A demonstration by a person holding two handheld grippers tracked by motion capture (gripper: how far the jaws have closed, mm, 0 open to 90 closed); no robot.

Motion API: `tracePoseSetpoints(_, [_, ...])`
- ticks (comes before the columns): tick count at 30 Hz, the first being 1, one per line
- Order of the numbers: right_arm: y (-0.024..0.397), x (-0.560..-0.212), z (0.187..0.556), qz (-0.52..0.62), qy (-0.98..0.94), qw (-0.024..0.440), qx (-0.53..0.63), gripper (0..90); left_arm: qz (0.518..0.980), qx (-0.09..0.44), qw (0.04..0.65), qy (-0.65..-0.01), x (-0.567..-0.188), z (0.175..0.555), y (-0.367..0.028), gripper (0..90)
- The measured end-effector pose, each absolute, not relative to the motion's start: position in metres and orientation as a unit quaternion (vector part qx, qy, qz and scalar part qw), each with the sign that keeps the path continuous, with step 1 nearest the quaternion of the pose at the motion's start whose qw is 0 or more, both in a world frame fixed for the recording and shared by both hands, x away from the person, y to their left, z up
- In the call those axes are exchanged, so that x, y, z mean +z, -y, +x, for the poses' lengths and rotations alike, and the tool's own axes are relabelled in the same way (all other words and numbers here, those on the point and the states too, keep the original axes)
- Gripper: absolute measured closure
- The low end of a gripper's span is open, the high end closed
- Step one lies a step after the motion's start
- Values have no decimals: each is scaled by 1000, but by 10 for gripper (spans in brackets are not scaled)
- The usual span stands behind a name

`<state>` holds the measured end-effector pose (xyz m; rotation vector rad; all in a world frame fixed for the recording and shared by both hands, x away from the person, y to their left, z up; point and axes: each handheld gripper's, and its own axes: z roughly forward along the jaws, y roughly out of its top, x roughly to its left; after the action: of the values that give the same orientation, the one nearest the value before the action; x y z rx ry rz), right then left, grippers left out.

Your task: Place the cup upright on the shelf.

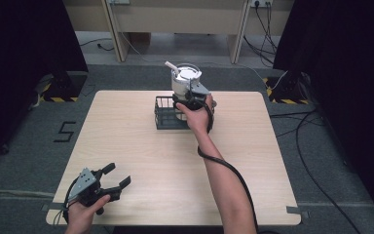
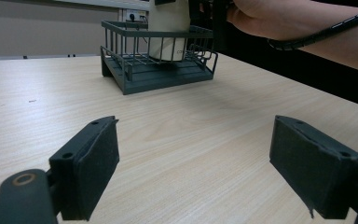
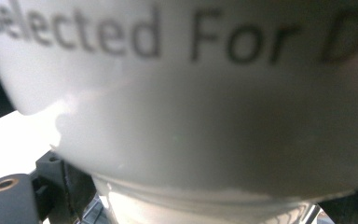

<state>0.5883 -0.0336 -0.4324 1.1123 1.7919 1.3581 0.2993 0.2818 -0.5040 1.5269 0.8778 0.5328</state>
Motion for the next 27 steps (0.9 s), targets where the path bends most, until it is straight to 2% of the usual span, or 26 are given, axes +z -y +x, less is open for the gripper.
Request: tracePoseSetpoints(27, [31, -439, 581, 418, -668, 328, 522, 91, 661, 231, 605, -379, -504, 300, -281, 149])
